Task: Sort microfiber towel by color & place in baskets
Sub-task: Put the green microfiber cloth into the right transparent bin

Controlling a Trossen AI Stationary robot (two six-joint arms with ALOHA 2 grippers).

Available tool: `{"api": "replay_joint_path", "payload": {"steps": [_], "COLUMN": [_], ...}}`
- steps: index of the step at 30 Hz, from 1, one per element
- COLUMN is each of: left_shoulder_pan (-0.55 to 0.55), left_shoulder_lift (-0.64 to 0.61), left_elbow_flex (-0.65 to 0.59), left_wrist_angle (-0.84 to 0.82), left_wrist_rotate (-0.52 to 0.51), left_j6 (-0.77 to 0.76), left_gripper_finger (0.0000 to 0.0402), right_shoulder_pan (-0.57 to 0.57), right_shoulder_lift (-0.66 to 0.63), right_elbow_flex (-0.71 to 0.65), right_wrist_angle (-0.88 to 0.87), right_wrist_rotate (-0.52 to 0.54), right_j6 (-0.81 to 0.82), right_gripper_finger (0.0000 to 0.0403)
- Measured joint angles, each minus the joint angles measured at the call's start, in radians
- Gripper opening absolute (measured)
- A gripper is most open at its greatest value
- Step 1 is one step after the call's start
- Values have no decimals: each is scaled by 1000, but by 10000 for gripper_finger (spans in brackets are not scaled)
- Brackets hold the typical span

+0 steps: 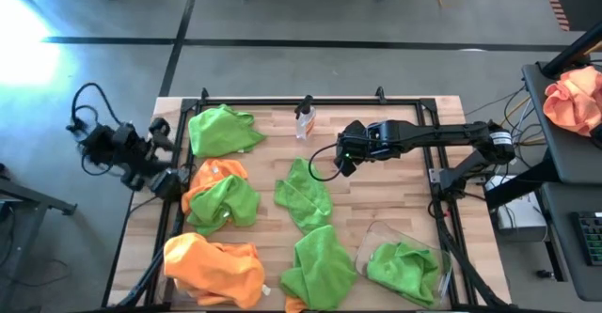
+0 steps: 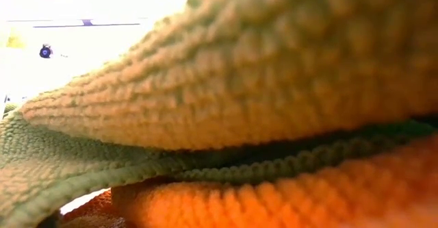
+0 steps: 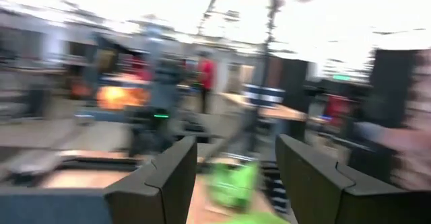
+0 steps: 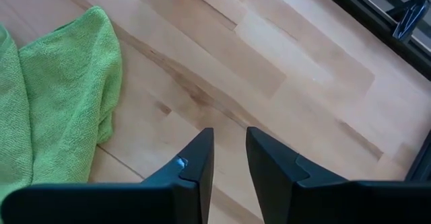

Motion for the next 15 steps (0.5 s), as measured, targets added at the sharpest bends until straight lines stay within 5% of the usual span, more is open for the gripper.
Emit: {"api": "replay_joint_path", "payload": {"steps": [15], "left_shoulder_pan": [617], "left_shoulder_lift": [-4], "left_elbow_flex": [0], "left_wrist_angle": [0], "left_wrist_rotate": [0], "left_j6": [0], "left_gripper_finger": [185], "right_shoulder_pan": [0], "right_shoulder_lift": [0], "right_elbow_flex": [0], "right_wrist_angle": [0], "right_wrist_rotate": [9], "right_j6": [-24], "right_gripper_finger": [88]}}
